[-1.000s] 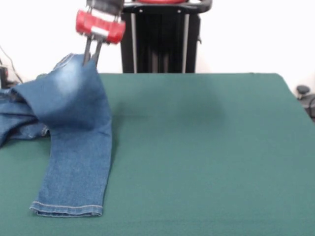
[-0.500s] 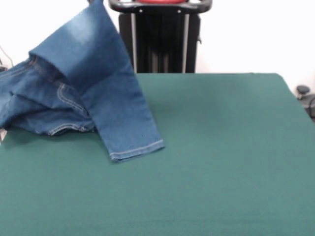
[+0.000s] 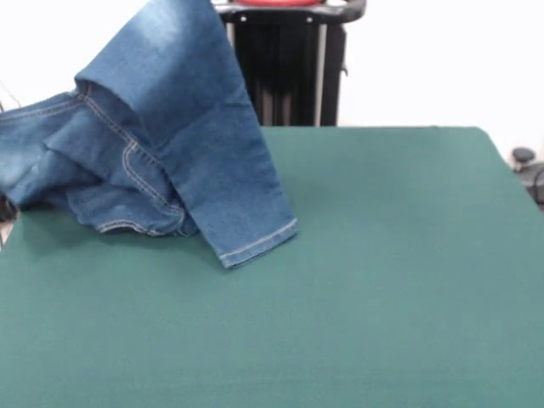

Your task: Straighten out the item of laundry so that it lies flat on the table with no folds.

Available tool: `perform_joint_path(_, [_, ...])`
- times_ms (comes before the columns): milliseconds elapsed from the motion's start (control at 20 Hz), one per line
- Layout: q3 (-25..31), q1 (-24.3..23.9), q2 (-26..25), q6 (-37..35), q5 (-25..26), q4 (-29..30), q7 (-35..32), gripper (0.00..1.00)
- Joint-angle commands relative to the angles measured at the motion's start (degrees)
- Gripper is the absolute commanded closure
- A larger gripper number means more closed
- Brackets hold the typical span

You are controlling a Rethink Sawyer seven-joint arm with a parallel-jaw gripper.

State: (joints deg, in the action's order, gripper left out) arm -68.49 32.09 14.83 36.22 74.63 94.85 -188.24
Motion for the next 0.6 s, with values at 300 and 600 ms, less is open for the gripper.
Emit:
perform_joint_path(300, [-18.6, 9.6, -10.9, 13.4, 15.9, -8.7, -45.6, 1.00])
perform_joint_path(600, [-28.1, 10.1, -15.4, 23.7, 20.7, -12.7, -56.6, 1.00])
